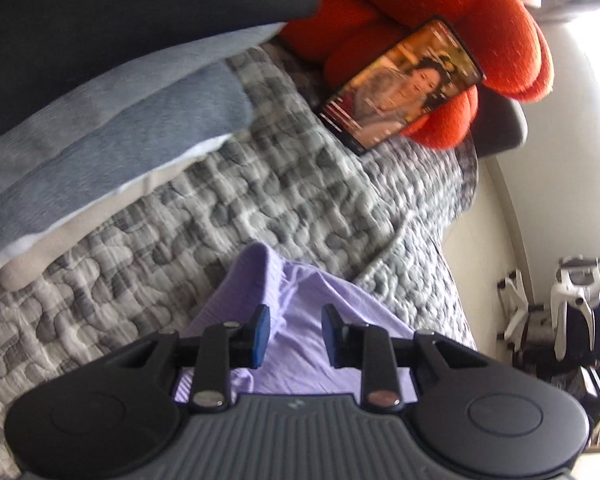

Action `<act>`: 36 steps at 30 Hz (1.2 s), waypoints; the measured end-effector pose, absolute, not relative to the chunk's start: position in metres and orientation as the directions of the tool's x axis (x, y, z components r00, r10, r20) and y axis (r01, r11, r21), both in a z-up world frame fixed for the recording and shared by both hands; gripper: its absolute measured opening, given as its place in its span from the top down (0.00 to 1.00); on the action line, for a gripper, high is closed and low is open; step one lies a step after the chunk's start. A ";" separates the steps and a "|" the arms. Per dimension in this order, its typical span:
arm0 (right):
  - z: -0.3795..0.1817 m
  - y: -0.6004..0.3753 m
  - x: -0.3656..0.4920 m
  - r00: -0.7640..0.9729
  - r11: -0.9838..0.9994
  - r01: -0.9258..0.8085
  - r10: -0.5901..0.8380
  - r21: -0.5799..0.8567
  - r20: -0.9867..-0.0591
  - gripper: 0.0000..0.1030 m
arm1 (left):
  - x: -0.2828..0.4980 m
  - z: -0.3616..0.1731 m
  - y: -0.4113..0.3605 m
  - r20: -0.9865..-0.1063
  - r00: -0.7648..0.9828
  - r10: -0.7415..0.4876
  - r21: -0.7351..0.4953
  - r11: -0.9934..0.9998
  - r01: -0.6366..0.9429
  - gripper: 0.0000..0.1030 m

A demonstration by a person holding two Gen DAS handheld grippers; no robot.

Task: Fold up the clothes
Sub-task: 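Grasp the lavender waistband with the left tool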

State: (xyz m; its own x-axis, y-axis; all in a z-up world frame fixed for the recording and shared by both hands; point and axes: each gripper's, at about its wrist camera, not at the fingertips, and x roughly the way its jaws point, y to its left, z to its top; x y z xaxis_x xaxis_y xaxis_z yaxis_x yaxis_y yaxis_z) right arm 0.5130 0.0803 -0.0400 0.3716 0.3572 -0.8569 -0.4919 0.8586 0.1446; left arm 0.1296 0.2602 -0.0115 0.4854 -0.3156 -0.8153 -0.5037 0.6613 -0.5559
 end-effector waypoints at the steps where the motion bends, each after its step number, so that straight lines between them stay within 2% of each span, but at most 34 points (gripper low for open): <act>1: -0.041 0.083 0.513 0.366 0.856 -0.498 0.353 0.140 -0.861 0.54 | 0.133 -0.012 0.259 -0.817 0.474 -0.329 -0.556 0.667 -0.496 0.73; 5: -0.043 0.094 0.512 0.357 0.844 -0.525 0.332 0.106 -0.873 0.54 | 0.146 -0.020 0.252 -0.820 0.422 -0.387 -0.563 0.682 -0.468 0.69; 10: -0.047 0.102 0.513 0.364 0.844 -0.532 0.300 0.068 -0.882 0.55 | 0.152 -0.037 0.248 -0.844 0.380 -0.377 -0.529 0.701 -0.478 0.69; 12: -0.047 0.104 0.512 0.369 0.842 -0.537 0.291 0.053 -0.883 0.62 | 0.151 -0.043 0.250 -0.853 0.378 -0.360 -0.515 0.700 -0.495 0.69; 15: -0.047 0.105 0.512 0.376 0.838 -0.544 0.280 0.033 -0.883 0.78 | 0.149 -0.048 0.257 -0.859 0.378 -0.345 -0.505 0.694 -0.514 0.69; 16: -0.046 0.105 0.512 0.376 0.838 -0.545 0.280 0.033 -0.883 0.91 | 0.148 -0.050 0.259 -0.858 0.380 -0.345 -0.506 0.692 -0.516 0.69; 17: -0.045 0.104 0.512 0.373 0.838 -0.545 0.285 0.040 -0.883 0.98 | 0.149 -0.050 0.259 -0.859 0.381 -0.343 -0.505 0.694 -0.513 0.69; 22: -0.037 0.102 0.508 0.359 0.835 -0.547 0.307 0.068 -0.881 1.00 | 0.151 -0.049 0.256 -0.862 0.383 -0.331 -0.495 0.711 -0.500 0.66; 27: -0.024 0.100 0.499 0.361 0.834 -0.544 0.328 0.088 -0.873 1.00 | 0.153 -0.047 0.252 -0.856 0.393 -0.336 -0.506 0.706 -0.497 0.47; 30: -0.015 0.101 0.491 0.363 0.832 -0.546 0.339 0.096 -0.868 1.00 | 0.153 -0.046 0.252 -0.850 0.400 -0.342 -0.517 0.688 -0.510 0.41; 36: 0.002 0.102 0.468 0.361 0.821 -0.559 0.364 0.113 -0.859 1.00 | 0.150 -0.042 0.250 -0.842 0.415 -0.346 -0.532 0.665 -0.525 0.37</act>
